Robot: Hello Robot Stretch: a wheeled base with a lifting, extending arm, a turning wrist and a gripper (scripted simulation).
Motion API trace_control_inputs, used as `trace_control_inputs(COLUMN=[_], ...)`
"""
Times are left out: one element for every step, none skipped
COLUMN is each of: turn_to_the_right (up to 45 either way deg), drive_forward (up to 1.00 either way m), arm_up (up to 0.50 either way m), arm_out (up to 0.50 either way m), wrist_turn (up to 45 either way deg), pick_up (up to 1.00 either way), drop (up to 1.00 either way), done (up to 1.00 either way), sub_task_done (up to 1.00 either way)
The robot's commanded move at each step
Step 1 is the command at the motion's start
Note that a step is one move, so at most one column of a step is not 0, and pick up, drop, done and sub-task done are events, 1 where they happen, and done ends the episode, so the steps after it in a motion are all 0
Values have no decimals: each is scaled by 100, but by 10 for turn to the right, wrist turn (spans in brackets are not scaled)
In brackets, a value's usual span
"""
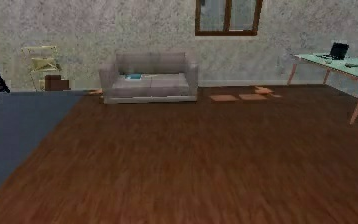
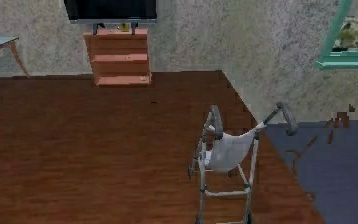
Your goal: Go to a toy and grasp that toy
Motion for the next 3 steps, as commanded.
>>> trace_control_inputs(turn_to_the_right=[360, 0, 0], drive_forward=[0, 100, 100], arm_up=[0, 0, 0], arm_out=[0, 0, 0], wrist_turn=[0, 0, 0], pick_up=[0, 0, 0], drop=[0, 0, 0], done=[0, 0, 0], sub_task_done=[0, 0, 0])
